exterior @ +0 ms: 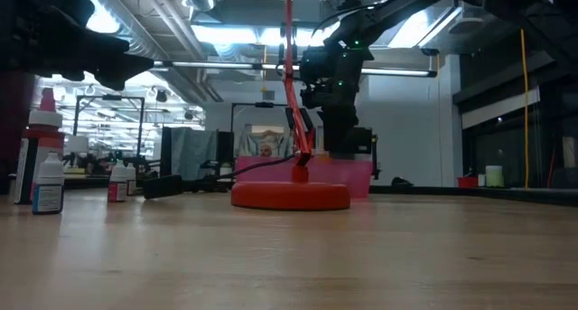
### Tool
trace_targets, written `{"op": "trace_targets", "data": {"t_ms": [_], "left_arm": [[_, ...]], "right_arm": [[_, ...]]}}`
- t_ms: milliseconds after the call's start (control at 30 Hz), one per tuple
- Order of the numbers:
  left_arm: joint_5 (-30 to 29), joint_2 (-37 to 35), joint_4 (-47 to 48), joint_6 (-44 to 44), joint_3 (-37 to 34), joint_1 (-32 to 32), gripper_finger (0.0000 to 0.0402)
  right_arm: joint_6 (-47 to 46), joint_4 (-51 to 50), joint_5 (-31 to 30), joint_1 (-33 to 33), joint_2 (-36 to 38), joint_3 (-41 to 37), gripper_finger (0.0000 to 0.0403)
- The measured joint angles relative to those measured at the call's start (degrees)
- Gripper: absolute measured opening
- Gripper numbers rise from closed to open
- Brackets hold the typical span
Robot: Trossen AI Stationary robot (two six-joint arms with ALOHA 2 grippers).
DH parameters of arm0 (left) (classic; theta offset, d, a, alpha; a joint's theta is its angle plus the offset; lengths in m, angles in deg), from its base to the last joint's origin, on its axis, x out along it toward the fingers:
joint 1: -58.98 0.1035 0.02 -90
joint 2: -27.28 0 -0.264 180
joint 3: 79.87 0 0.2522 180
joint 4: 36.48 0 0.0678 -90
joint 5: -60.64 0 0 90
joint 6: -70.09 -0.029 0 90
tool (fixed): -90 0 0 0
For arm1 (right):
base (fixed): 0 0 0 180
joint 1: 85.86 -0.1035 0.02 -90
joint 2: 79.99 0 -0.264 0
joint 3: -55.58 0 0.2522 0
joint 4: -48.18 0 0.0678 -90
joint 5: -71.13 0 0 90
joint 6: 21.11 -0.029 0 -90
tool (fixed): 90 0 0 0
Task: Pick & Place food coloring
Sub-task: Put the large purple food coloring bottle into the red bin
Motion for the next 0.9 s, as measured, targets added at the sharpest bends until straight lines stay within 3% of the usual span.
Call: {"op": "trace_targets", "data": {"t_ms": [467, 900], "left_arm": [[0.00, 0.00, 0.00, 0.00, 0.02, 0.02, 0.0271], [0.00, -0.01, 0.00, 0.00, 0.02, 0.02, 0.0271]], "right_arm": [[-0.28, 2.04, -0.43, 0.22, 3.30, 0.02, 0.0174], [-10.50, -4.60, -13.61, 3.06, 10.08, -0.45, 0.0252]]}}
